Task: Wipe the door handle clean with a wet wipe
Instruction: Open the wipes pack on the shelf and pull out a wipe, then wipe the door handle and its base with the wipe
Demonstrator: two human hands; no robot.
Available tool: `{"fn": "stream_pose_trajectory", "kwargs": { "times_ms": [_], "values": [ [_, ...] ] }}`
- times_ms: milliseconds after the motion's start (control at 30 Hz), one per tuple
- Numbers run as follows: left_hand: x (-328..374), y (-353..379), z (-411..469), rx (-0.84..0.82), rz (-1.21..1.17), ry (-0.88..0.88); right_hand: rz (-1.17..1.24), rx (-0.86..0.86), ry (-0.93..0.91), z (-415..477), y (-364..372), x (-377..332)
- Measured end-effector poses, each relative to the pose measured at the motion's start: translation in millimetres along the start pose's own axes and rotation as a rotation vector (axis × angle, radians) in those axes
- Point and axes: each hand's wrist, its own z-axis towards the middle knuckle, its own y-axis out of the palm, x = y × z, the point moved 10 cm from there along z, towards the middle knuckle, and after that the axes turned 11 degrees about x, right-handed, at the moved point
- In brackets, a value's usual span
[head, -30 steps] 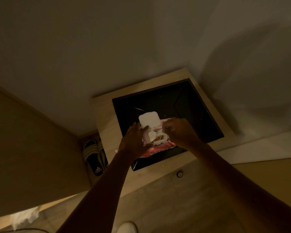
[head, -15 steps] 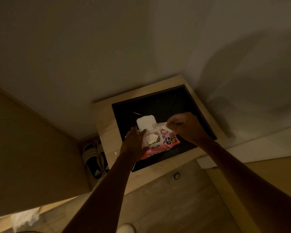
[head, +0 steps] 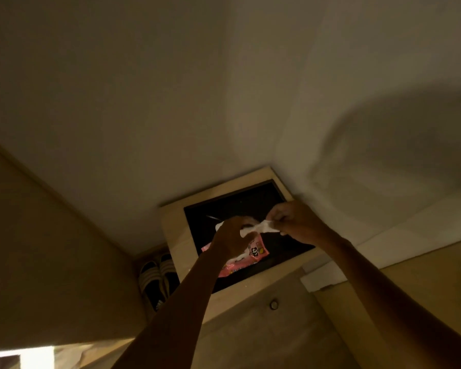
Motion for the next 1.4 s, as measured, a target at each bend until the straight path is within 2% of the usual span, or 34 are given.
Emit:
{"fn": "stream_pose_trajectory", "kwargs": {
  "times_ms": [200, 267, 333, 433, 567, 700, 800, 900, 1000, 1100, 1267, 1400],
  "values": [
    [99, -64, -53, -0.048, 0.011, 0.083, -0.154, 0.17, 0.012, -85, -97, -73],
    [103, -112, -72, -0.073, -0.009, 0.14, -0.168, 0.202, 0.072, -106, -86, -118],
    [135, -129, -91, -0.101, -0.028, 0.204, -0.142, 0.26, 0.121, -142, -109, -144],
    [191, -143, -119, -0.132, -0.056, 0.273, -0.108, 0.348, 0.218, -193, -147, -155],
    [253, -154, -151, -0.057, -0.087, 0.324, -0.053, 0.474, 0.342, -264, -189, -157],
    [317, -140, -197, -0.072, -0.057, 0.526, -0.009, 0.524, 0.51, -337, -219, -146],
    [359, -127, -237, -0.066, -0.077, 0.605, -0.035, 0.571, 0.562, -400, -239, -136],
    [403, -103, -289, -0.093, -0.056, 0.709, 0.035, 0.688, 0.6, -474, -258, -124],
    [442, -75, -343, -0.158, -0.056, 0.786, 0.064, 0.722, 0.513, -538, -271, -130],
    [477, -48, -397, -0.223, -0.065, 0.886, 0.217, 0.758, 0.404, -602, -269, -149],
    [515, -16, -466, -0.295, -0.121, 0.924, 0.263, 0.82, 0.453, -696, -263, -141],
    [531, 7, -503, -0.407, -0.149, 0.893, 0.191, 0.827, 0.459, -745, -261, -138]
  ]
}}
